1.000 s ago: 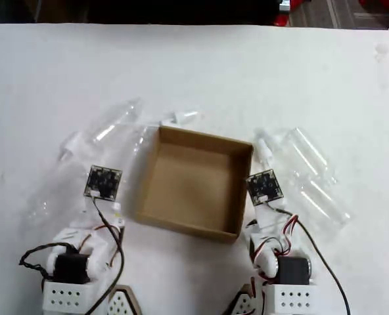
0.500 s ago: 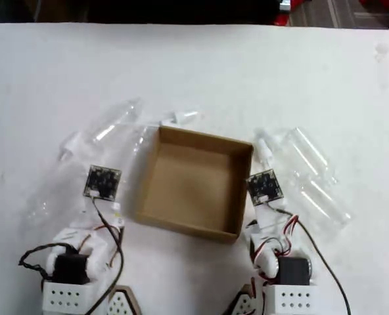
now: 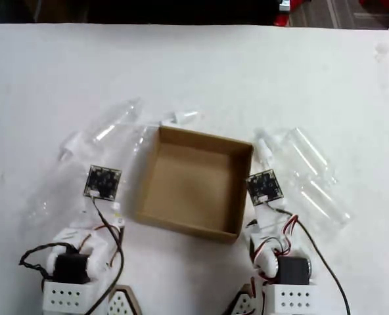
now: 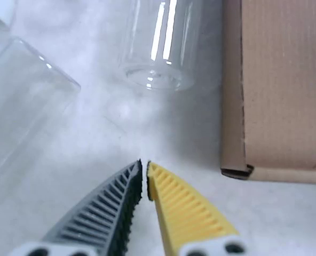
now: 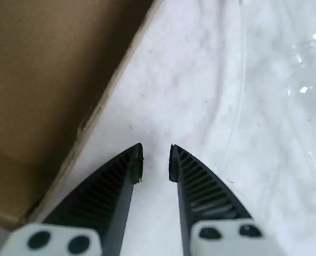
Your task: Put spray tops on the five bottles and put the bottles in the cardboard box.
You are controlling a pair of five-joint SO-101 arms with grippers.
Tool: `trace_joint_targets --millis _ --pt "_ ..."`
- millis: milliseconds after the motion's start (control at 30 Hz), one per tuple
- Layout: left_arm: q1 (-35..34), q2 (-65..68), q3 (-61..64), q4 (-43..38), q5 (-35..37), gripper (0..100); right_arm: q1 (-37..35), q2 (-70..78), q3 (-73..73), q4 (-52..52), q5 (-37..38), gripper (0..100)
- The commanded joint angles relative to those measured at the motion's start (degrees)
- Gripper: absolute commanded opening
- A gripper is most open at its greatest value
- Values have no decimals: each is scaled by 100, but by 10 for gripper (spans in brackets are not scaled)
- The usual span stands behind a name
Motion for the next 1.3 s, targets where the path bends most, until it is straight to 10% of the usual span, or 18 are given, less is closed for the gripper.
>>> trace_joint_targets --millis 0,800,1267 --pt "48 -31 -9 18 70 24 -22 -4 53 -101 35 67" --pt "699 -31 -114 -26 35 24 -22 -4 53 -101 35 67" --pt "-1358 -31 -4422 316 26 24 -22 -4 53 -101 35 67"
